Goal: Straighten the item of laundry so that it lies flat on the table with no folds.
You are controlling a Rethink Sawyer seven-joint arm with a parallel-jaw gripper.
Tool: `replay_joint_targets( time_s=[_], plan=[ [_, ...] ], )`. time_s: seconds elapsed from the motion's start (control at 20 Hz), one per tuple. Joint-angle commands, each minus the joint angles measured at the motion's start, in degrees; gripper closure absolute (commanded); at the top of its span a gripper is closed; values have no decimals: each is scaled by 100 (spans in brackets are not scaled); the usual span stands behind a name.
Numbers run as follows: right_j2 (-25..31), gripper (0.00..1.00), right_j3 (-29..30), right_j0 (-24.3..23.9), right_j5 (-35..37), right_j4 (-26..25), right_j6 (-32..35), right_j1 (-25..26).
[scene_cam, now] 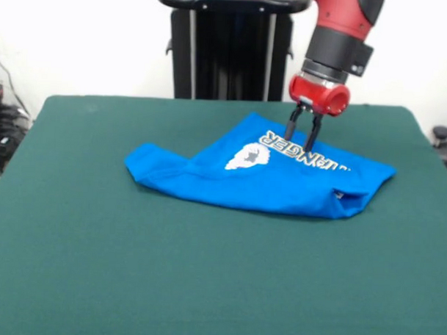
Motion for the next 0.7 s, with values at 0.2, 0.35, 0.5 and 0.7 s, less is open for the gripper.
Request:
replay_joint_targets(
  time_s=[0.2,0.35,0.5,0.7],
  plan=[
    [532,0,-801,48,162,515,1095,330],
    [548,0,-852,65,218,564,1076,342],
    [578,0,-915,16,193,524,1080,407],
    [559,0,-1019,56,302,612,1001,436]
  ],
)
